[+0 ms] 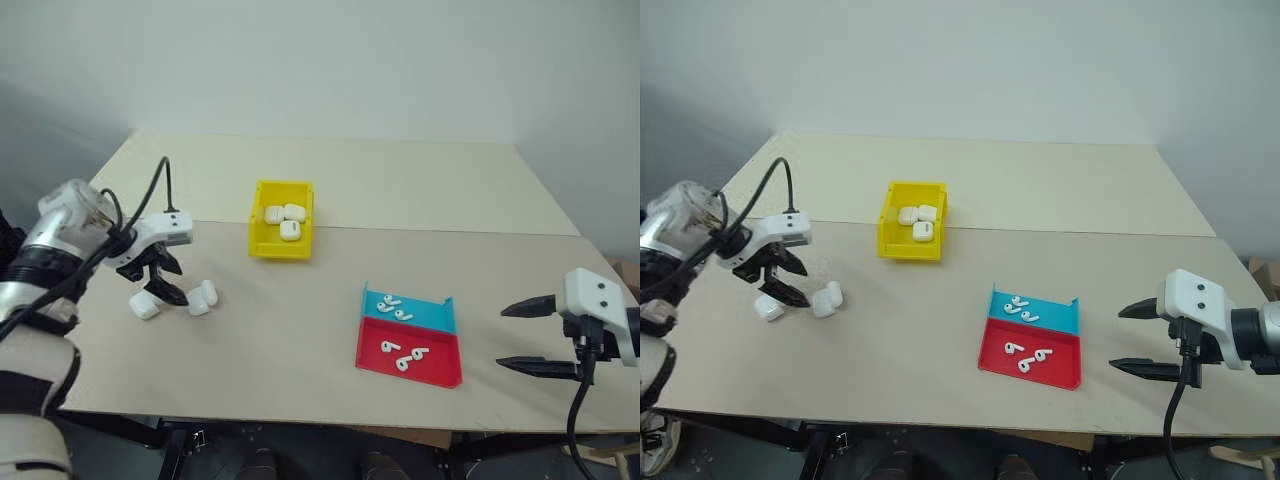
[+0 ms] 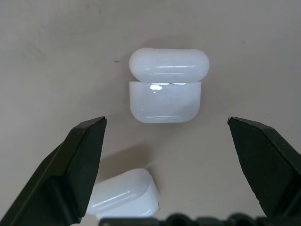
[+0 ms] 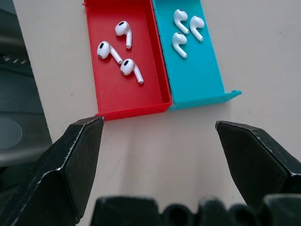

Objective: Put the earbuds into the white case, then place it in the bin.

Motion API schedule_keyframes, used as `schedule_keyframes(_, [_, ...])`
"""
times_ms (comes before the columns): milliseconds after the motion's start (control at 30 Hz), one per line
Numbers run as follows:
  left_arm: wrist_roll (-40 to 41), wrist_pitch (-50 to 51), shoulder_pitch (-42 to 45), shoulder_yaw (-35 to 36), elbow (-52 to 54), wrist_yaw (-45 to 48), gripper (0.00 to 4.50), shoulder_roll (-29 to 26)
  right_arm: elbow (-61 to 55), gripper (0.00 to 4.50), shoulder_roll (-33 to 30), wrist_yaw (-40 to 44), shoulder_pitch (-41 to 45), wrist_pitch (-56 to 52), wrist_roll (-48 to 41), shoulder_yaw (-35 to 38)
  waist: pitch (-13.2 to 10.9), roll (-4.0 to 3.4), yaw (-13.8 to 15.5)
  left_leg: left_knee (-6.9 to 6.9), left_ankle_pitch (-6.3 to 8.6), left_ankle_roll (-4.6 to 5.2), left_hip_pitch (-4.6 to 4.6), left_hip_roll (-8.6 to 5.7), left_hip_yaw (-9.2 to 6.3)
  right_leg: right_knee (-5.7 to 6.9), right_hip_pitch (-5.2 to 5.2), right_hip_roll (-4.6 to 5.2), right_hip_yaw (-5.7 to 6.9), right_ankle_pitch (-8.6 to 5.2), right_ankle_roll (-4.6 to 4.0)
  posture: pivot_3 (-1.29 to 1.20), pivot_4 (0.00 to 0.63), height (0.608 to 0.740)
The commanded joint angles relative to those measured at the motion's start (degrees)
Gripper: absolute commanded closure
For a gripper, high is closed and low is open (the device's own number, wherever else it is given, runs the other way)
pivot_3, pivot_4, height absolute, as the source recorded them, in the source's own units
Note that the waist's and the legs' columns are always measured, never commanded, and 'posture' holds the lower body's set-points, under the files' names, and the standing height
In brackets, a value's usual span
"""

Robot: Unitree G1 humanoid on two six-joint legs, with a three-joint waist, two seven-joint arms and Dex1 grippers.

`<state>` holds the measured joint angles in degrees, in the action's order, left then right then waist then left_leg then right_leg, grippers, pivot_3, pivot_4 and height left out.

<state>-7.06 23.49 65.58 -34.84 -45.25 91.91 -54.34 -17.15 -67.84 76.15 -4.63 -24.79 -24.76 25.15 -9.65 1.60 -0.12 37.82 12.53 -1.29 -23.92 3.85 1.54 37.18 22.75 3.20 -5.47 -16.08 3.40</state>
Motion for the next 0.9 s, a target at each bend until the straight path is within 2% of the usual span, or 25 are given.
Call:
schedule_keyframes(33, [-1.0,-2.6,1.7,-0.1,-2.4,0.6,0.0,0.3,-1.5,0.1,-1.2,-0.5,0.0,-1.2,0.0,2.6,0.0,0.0,-0.1,0.0,0.0,0.0,-0.01,0.0,-0.01,0.01,0.01,0.0,0.0,0.0,0.0,0.0,0.15,0.74])
schedule_keyframes(133, [-0.7,-3.3,1.4,-1.8,-3.6,0.6,0.0,1.3,-2.1,0.1,-1.2,-1.4,-0.3,-1.8,0.5,2.7,0.0,0.0,-0.2,0.03,0.0,0.0,-0.04,0.0,-0.03,0.04,0.02,0.01,0.01,0.01,0.02,0.0,0.15,0.74])
schedule_keyframes(233, [-2.9,-4.3,0.3,0.0,-4.5,0.2,0.0,3.0,-2.6,0.1,-0.7,-2.1,-0.4,-2.1,0.5,2.7,0.0,0.0,-0.2,0.04,0.0,0.0,-0.04,0.0,-0.04,0.05,0.02,0.01,0.02,0.02,0.04,0.0,0.15,0.74])
schedule_keyframes(400, [-6.7,-3.3,-0.8,0.3,-1.2,-0.7,0.0,4.6,-3.4,0.1,-0.7,-3.3,-1.1,-3.3,1.3,3.0,0.0,0.01,-0.2,0.04,0.0,0.0,-0.06,0.0,-0.05,0.05,0.02,0.01,0.02,0.02,0.04,0.0,0.15,0.74])
schedule_keyframes(900, [-9.3,-0.8,-3.7,1.9,5.7,0.4,0.0,4.3,-3.3,0.1,-0.6,-4.6,-1.6,-3.1,3.4,2.1,0.0,0.01,-0.6,0.05,0.0,0.0,-0.08,-0.01,-0.08,0.06,0.02,0.01,0.03,0.04,0.06,0.0,0.15,0.74])
